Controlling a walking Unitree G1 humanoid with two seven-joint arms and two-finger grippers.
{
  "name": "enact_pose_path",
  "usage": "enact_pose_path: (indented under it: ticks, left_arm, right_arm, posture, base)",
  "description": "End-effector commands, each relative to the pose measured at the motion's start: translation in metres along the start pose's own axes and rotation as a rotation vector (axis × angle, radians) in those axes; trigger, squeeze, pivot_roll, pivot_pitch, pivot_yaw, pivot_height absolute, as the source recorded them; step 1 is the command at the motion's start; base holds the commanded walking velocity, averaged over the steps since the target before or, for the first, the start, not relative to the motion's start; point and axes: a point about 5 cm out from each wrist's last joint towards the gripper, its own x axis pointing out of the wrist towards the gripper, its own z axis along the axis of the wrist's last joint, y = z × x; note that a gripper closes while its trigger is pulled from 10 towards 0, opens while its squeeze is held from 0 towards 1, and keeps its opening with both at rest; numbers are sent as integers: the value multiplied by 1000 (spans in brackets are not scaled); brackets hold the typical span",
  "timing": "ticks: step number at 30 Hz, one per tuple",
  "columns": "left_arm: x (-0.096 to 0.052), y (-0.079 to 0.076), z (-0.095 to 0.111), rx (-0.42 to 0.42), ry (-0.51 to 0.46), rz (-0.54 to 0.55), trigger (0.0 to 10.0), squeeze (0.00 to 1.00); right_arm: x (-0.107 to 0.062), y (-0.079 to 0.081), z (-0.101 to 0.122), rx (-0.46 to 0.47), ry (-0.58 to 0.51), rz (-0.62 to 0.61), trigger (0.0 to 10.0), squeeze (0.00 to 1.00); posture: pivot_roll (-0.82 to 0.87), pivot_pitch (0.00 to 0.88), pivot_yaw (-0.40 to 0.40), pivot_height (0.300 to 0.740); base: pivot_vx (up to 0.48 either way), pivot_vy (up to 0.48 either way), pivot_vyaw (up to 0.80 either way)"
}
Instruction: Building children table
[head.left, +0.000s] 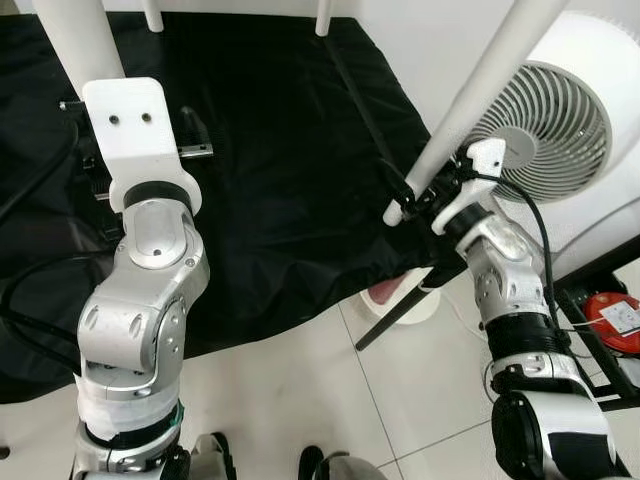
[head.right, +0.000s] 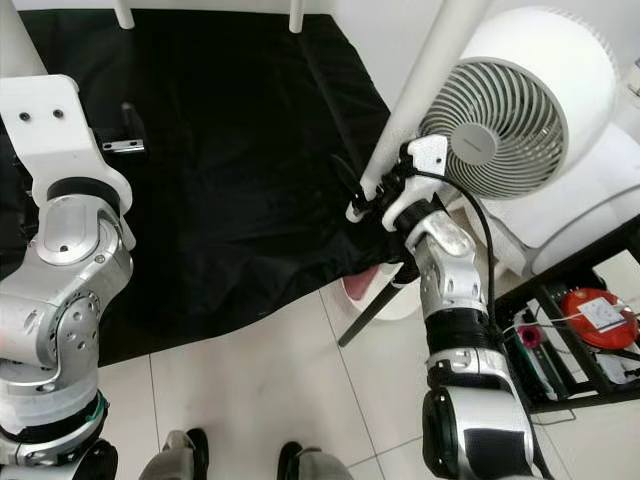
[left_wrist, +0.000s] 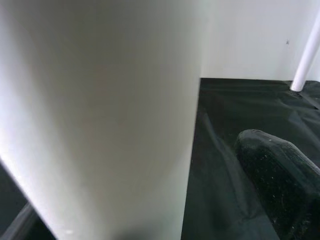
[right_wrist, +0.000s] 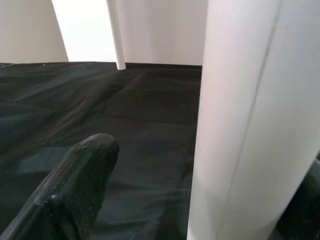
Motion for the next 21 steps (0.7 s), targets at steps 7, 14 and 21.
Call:
enact_pose_path:
  ticks: [7,14,21]
  left_arm:
    - [-9,-21,-6,55,-1,-243,10000,0]
    - [-25,-23,-20,164,-17,-323,10000,0]
    - [-35,-18,-29,266,-23,-336,10000,0]
  right_arm:
    - [-23,13,-9,-6,14,-54,10000,0]
    - [-45,10,-6,-34,-5,-227,10000,0]
    - [-51,13,-6,-13,3,-260,10000,0]
  posture:
    - [42,227,-88,740]
    - [32,229,-73,740]
    - [34,229,-71,740]
  base:
    - [0,0,0]
    - [0,0,0]
    - [0,0,0]
